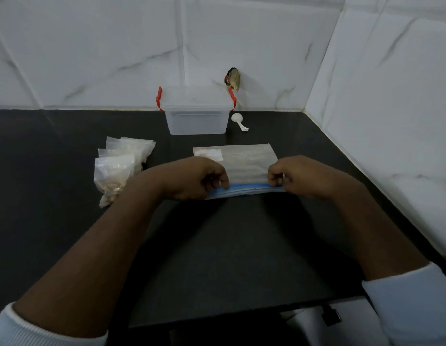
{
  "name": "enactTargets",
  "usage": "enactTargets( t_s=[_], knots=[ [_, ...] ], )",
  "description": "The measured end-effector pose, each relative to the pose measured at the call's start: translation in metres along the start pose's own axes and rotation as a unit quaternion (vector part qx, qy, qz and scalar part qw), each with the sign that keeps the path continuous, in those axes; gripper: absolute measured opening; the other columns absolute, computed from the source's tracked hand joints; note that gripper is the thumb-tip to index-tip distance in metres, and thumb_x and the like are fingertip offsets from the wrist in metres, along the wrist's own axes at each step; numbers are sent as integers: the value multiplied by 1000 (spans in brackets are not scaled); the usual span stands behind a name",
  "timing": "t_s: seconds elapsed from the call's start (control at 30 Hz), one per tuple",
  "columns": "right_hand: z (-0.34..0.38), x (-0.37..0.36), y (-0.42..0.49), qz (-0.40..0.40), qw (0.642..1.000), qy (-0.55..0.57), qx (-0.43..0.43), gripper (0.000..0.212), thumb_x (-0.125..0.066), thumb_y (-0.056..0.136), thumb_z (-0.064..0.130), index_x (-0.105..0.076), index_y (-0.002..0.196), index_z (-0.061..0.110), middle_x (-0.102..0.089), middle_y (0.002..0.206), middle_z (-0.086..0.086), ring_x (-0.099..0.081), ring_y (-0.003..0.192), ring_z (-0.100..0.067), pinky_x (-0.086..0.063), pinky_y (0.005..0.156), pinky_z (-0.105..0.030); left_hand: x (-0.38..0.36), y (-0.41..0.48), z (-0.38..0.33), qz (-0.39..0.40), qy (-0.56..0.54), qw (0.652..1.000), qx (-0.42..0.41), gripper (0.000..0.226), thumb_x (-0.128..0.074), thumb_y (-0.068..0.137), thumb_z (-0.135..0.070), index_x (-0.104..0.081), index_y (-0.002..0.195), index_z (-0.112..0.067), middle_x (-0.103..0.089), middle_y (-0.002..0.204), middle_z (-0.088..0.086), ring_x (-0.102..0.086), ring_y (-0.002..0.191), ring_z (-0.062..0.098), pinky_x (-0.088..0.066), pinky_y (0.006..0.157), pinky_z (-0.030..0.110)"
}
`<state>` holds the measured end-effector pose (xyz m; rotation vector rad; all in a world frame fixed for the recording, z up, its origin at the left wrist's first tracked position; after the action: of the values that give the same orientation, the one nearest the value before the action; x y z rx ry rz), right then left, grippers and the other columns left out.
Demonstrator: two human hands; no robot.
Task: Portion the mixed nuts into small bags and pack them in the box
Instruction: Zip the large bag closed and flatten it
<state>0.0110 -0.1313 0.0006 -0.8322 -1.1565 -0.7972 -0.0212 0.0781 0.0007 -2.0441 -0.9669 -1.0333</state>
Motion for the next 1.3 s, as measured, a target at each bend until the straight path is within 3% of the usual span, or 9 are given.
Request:
enactTargets(
  t_s=[0.1,0.2,0.43,0.57,0.7,0.83,0.97,1.07,1.3],
  knots=[
    [4,-3,-11,-3,999,-46,-20,36,-57,86,-1,-71,106,24,-63,108,7,-61,102,-17,-49,91,-28,-8,4,-4,28,22,999,-2,49,-66,93,-4,-60,127,-39,-53,120,-12,-57,102,7,-50,91,23],
    [22,-9,-25,15,993,-106,-55,31,-55,94,13,-64,121,25,-59,115,1,-59,103,-19,-53,95,-39,-14,9,-6,44,51,998,4,52,-66,93,-3,-58,132,-38,-49,125,-9,-54,105,8,-46,92,23],
    [100,-29,-38,-58,995,-44,70,50,-49,102,15,-44,151,22,-47,137,0,-43,122,-16,-43,101,-31,-14,7,-9,53,105,993,-9,53,-66,94,-11,-55,139,-35,-48,130,-6,-54,114,14,-48,102,33],
    [85,-29,-39,-89,994,-14,64,45,-49,99,12,-53,143,19,-51,136,2,-46,119,-15,-43,101,-31,-18,0,-16,56,140,988,-16,49,-62,99,-40,-51,146,-34,-44,135,-8,-51,119,13,-44,104,29],
    [49,-23,-39,-125,992,6,1,40,-48,91,5,-65,124,21,-59,121,2,-54,110,-19,-49,94,-38,-17,-7,-18,13,139,990,-22,53,-53,97,-60,-55,143,-33,-48,130,-7,-52,114,11,-45,103,30],
    [5,-12,-40,-113,992,6,-50,39,-50,89,1,-69,115,23,-61,113,3,-56,102,-17,-49,90,-35,-16,-5,-17,-16,117,993,-22,44,-49,100,-55,-59,137,-33,-53,127,-7,-54,113,9,-48,103,32],
    [-5,-7,-33,-93,995,-29,9,29,-55,86,11,-71,107,23,-65,102,3,-56,95,-22,-49,91,-41,-15,1,-15,-35,125,991,-15,38,-61,96,-51,-61,130,-33,-56,118,-9,-55,104,7,-50,97,31],
    [-7,-7,-26,-69,996,-37,46,14,-58,95,21,-67,106,24,-61,102,7,-54,96,-16,-47,90,-36,-10,5,-9,-47,120,992,-8,38,-68,93,-48,-61,127,-31,-58,113,-9,-56,99,7,-49,92,27],
    [-17,-6,-10,-23,998,-28,42,13,-48,104,18,-60,99,17,-58,98,0,-53,93,-17,-47,90,-42,2,11,-4,-86,90,992,-9,23,-57,102,-28,-70,120,-23,-69,118,-3,-61,102,8,-50,99,29]
  ],
)
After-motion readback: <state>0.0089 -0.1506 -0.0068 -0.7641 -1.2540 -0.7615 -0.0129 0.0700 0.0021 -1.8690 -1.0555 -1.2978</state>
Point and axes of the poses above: each hand's wrist, its own y-axis towards the middle knuckle, its own x-axis out of the back of the hand, z = x × y, the point moved 8 cm from there along y, towards the middle knuckle
